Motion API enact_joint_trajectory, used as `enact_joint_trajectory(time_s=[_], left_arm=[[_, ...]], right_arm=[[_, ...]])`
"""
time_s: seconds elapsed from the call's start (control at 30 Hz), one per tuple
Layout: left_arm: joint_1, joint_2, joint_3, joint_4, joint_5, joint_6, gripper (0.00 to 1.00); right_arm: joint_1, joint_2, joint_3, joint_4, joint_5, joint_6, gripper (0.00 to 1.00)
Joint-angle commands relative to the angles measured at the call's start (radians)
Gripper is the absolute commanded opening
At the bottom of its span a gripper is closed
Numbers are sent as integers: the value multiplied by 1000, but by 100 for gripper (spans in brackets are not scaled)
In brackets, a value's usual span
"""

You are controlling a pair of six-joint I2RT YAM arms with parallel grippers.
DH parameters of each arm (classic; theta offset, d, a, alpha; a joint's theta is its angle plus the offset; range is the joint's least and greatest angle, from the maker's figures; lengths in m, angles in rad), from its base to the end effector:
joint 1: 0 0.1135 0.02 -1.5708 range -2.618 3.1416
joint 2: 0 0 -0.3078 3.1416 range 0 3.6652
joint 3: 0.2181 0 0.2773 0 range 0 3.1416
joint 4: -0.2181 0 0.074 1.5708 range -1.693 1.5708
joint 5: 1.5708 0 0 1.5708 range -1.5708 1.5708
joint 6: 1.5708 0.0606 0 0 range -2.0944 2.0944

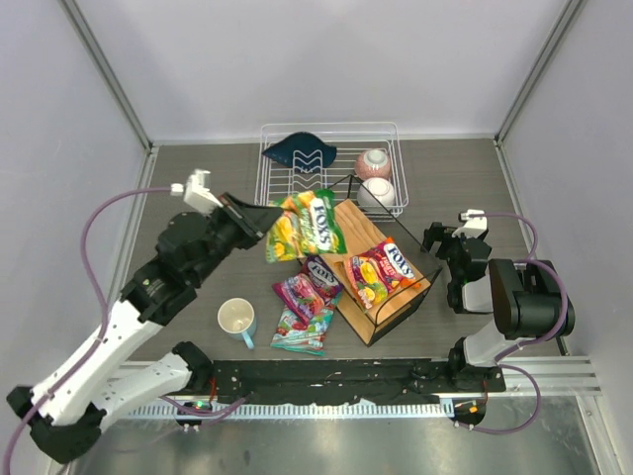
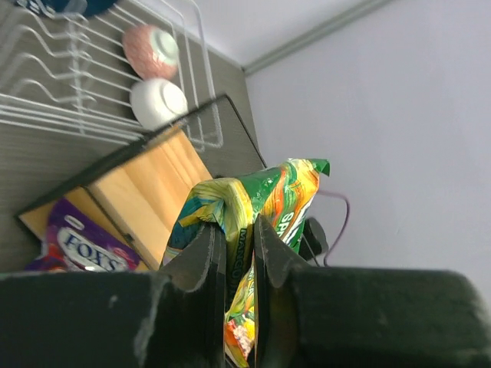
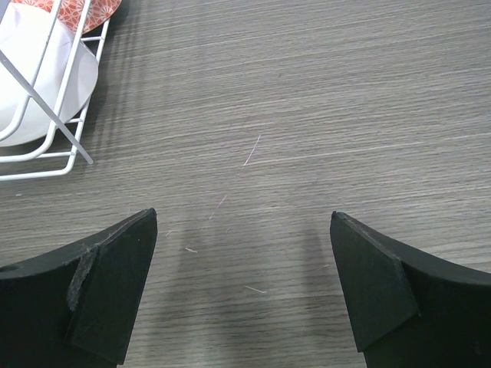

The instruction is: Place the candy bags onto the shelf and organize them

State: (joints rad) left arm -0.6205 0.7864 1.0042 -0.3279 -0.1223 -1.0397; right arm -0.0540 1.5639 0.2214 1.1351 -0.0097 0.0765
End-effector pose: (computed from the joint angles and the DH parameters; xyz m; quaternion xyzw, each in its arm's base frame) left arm 0.1567 -0.1029 0.4337 -0.1946 0.7188 -0.4607 0.4829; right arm 0.2689 -0.0140 0.1435 0.0476 0.7750 0.0109 0.6300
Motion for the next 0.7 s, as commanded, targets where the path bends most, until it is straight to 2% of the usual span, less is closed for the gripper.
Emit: enact_joint_trajectory(time_s=[0.0,0.2,0.47,0.67], left_arm=[[-207,80,39,177,-239,27,0],[-283,178,24,291,-330,-3,0],[-305,258,11,383,-433,-55,0],[-317,320,-9,428,-444,-121,0]], right_arm=[[5,-24,19,46,5,-17,100],[5,-24,18,48,7,-17,100],[5,-24,18,48,7,-17,100],[5,-24,18,48,7,-17,100]])
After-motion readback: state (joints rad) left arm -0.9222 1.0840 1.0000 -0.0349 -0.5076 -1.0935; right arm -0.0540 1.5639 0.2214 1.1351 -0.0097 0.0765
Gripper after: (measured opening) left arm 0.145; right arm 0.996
